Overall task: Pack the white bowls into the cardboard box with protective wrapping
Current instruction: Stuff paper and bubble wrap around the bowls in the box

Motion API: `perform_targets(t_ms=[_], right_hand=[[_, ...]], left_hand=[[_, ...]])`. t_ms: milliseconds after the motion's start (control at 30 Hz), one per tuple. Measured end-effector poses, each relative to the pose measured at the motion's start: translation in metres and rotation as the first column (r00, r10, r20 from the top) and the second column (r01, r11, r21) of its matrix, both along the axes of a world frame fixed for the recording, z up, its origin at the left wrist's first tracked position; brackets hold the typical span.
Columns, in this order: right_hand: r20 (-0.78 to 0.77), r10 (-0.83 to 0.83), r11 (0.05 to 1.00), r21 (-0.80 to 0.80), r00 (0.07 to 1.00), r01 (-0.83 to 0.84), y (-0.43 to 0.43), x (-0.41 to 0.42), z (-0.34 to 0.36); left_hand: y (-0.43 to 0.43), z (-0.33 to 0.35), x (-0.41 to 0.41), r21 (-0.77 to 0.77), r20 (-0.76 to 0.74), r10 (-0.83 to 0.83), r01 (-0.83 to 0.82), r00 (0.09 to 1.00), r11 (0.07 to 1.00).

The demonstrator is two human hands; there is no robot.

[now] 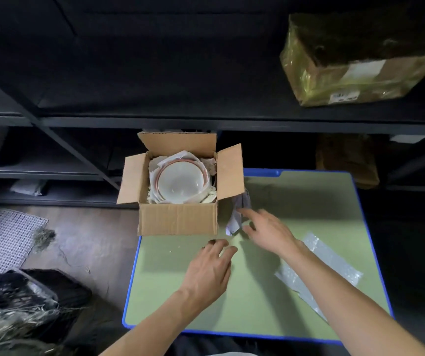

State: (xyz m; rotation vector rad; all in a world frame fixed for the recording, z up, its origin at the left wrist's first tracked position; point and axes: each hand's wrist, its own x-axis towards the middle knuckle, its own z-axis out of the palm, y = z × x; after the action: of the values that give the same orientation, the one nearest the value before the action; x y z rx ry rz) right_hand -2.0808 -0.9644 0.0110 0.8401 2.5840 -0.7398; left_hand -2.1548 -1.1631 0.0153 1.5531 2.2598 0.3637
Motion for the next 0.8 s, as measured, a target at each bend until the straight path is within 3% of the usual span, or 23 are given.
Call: perform_targets(t_ms=[167,333,467,667,800], right_hand=[[-0.064,-0.137,0.985,0.101,0.989,0.143,0.020,-0.022,-0.019],[-0.065,-0.043,0.984,0.172,0.997,0.054,0.027,-0.029,-0.027],[-0.051,-0.067,0.967,0.241,0.996,0.077,0.021,-0.021,-0.029],[-0.056,-0.161,0.955,0.245,0.985,0.170,0.020,0.010,-0.024],[-0.098,-0.243,0.952,0.167,0.965,0.257,0.025,0.035,-0.022]], left_hand=[[-0.001,-0.006,-0.003,-0.032,0.006,0.076,-0.076,0.997,0.997],[0.004,-0.006,-0.001,-0.034,0.021,0.105,-0.105,0.994,0.994],[0.011,-0.006,0.003,-0.017,0.012,0.114,-0.114,0.993,0.993],[0.030,-0.005,0.009,0.035,0.034,0.093,-0.094,0.995,0.995],[0.043,-0.001,0.015,0.070,0.048,0.074,-0.078,0.996,0.995]])
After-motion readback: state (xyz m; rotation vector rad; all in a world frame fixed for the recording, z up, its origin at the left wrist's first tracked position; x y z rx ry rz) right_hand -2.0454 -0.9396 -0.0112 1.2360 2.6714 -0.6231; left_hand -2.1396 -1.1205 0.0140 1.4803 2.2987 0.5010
